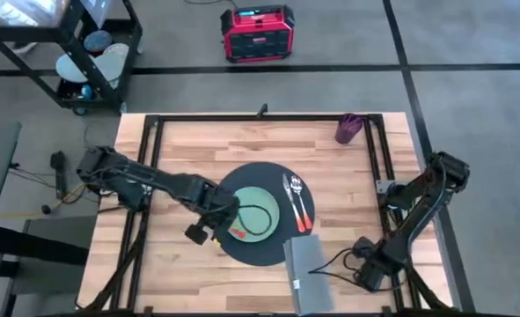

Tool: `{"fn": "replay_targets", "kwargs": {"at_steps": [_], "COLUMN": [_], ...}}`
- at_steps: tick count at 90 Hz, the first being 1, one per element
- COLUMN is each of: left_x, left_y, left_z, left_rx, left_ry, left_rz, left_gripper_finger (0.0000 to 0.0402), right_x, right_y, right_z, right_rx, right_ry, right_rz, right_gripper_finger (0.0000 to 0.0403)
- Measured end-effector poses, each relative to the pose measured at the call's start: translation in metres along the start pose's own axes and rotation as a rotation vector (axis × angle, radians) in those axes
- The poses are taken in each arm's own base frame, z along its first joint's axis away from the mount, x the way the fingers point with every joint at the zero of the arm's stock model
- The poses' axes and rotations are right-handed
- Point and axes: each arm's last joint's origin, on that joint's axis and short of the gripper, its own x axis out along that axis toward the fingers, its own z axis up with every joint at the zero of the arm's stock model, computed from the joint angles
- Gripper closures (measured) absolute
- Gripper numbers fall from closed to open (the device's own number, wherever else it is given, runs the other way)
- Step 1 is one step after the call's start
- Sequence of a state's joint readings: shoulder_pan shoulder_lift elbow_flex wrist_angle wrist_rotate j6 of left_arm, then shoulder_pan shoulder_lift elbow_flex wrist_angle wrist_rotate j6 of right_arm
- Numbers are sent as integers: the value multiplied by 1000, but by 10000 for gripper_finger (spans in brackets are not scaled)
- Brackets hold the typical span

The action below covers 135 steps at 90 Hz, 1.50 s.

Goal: Set table place
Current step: Put the orange fork on the gray table napkin

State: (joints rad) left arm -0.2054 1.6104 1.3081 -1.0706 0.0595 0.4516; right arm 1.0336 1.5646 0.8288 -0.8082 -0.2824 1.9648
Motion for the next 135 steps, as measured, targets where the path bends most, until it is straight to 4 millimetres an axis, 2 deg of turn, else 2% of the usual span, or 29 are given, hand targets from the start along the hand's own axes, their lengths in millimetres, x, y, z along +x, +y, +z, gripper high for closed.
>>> {"fn": "replay_targets", "kwargs": {"at_steps": [20,31,38,56,70,84,95,110,124,135], "left_x": [-12,-17,-18,-5,8,26,52,72,72,70], "left_y": [45,72,79,70,60,61,55,39,38,40], "left_z": [20,44,60,105,141,172,182,192,207,212], "left_rx": [326,308,368,477,537,548,601,683,722,686], "left_ry": [-24,-141,-151,-115,-128,-177,-177,-164,-283,-325], "left_rz": [30,69,79,14,49,79,92,70,178,217], "left_gripper_finger": [401,401,401,401,401,402,402,402,402,402], "right_x": [4,5,5,7,9,10,10,11,10,10], "right_y": [-14,-16,-19,-25,-31,-31,-31,-31,-31,-30], "right_z": [-25,-25,-23,-24,-31,-33,-31,-30,-29,-29], "right_rx": [110,115,135,160,128,59,58,57,58,57], "right_ry": [-87,-106,-139,-210,-255,-254,-286,-306,-318,-327], "right_rz": [25,10,-9,-33,-17,-10,2,9,16,25], "right_gripper_finger": [259,259,260,277,289,295,296,296,296,296]}}
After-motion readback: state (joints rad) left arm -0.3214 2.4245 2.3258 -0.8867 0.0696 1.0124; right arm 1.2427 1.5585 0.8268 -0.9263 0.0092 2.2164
